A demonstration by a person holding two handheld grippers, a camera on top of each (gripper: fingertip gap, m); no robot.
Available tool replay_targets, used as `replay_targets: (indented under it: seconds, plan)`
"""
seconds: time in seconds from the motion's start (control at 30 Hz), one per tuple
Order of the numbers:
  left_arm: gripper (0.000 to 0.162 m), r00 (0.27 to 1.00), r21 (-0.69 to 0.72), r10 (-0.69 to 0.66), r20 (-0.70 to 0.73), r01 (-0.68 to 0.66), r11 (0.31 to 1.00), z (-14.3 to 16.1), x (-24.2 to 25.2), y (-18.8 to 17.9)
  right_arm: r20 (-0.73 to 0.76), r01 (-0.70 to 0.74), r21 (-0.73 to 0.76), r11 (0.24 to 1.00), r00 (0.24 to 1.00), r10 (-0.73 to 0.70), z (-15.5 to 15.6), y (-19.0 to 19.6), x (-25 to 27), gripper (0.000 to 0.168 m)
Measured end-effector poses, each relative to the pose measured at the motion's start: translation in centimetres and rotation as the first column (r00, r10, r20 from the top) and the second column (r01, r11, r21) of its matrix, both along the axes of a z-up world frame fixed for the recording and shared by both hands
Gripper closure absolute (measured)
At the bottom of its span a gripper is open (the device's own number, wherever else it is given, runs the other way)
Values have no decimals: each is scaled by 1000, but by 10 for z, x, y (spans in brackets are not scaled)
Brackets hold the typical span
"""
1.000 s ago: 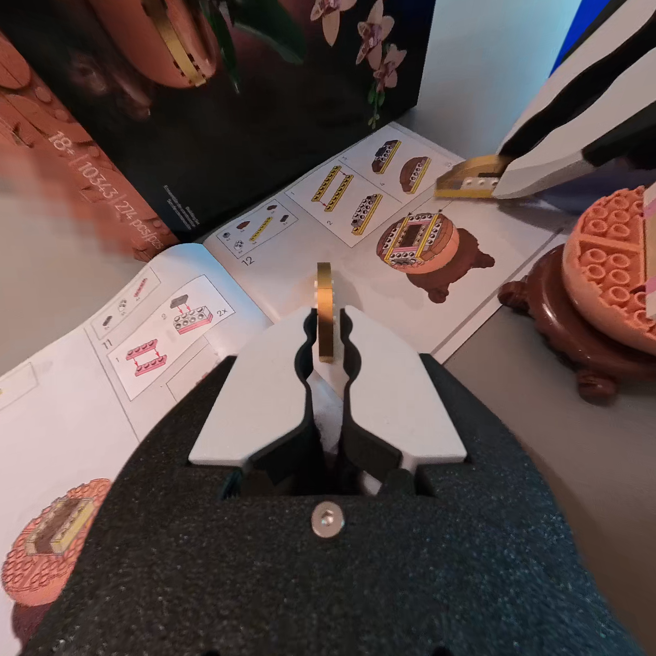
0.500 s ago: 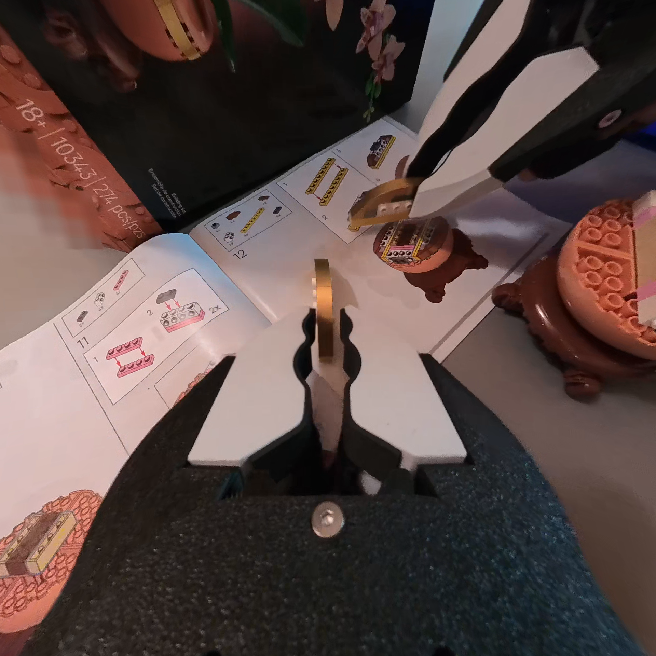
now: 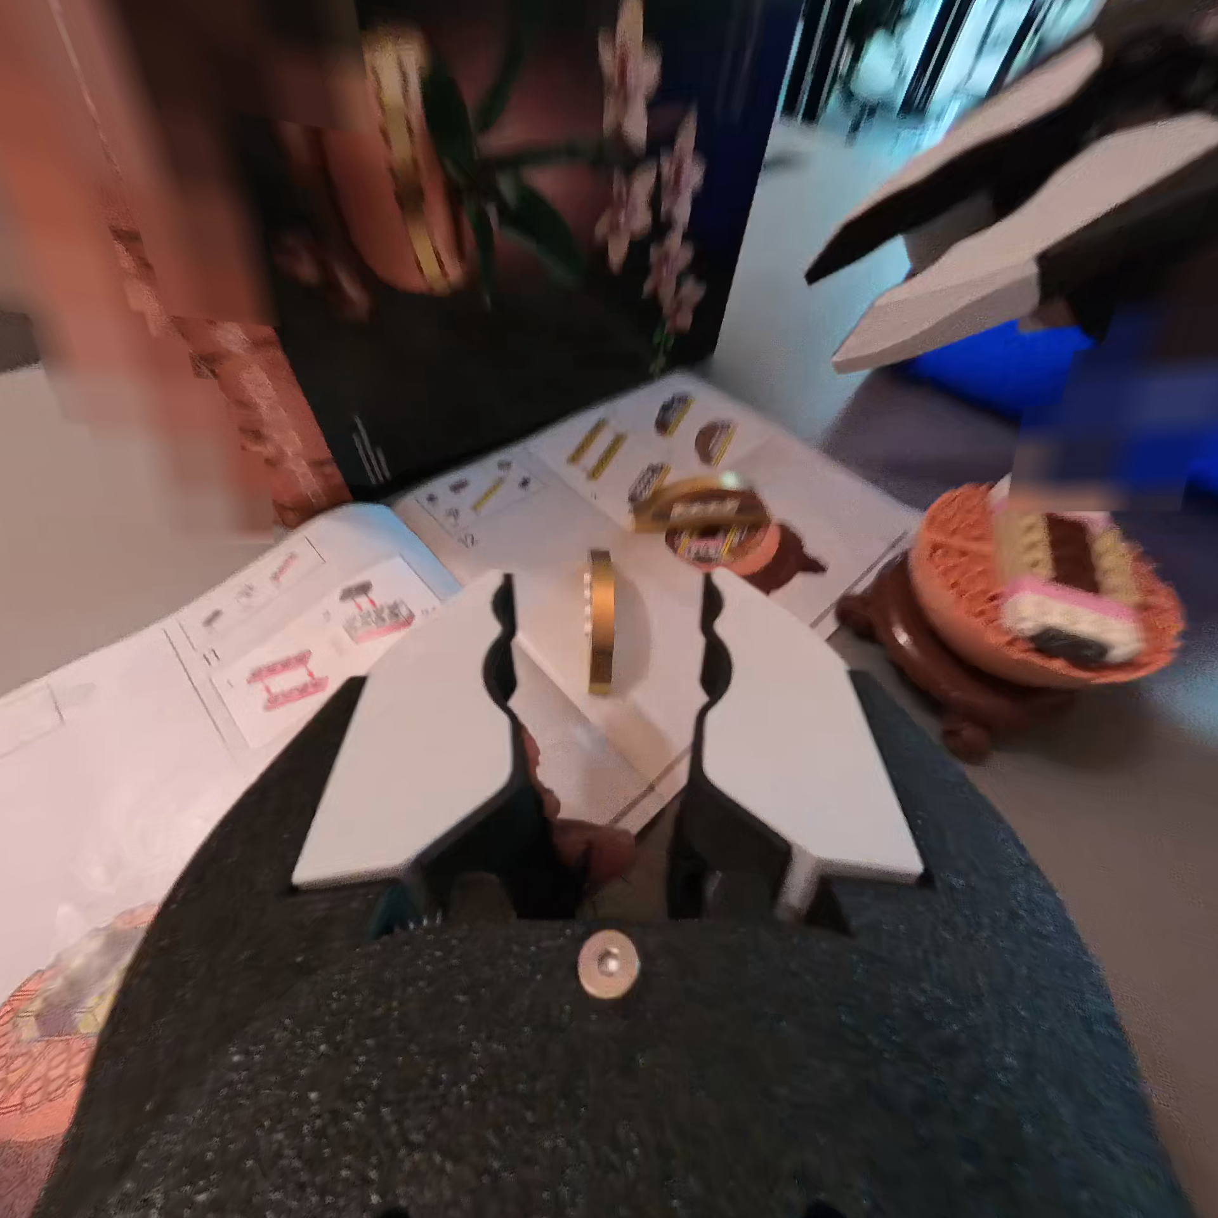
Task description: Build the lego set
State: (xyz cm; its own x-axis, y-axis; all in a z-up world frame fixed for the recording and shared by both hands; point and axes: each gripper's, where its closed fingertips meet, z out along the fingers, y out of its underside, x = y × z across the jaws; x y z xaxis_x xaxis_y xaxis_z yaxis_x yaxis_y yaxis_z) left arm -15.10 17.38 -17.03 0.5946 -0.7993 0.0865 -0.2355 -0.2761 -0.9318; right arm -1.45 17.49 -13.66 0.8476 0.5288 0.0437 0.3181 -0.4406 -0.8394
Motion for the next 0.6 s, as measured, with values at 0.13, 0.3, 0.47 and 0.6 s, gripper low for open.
replay_targets:
  seconds: [0.13,0.3,0.47,0.6]
  plan:
    - [62,968,70,14,251,-32,997,48,-27,-4,-317,117,389,914,948,14,70,-42,13,106]
    - [67,948,225,-72,309,0,974,77,-50,-22,-272,136,559,818,962,26,78,-84,21,83]
    - [67,950,257,-112,290,36,966,80,-49,-39,-169,50,582,812,984,60,71,-105,8,70]
    - [73,958,303,-182,223,110,947,76,-34,-60,-206,1,565,825,969,139,65,-122,-8,84]
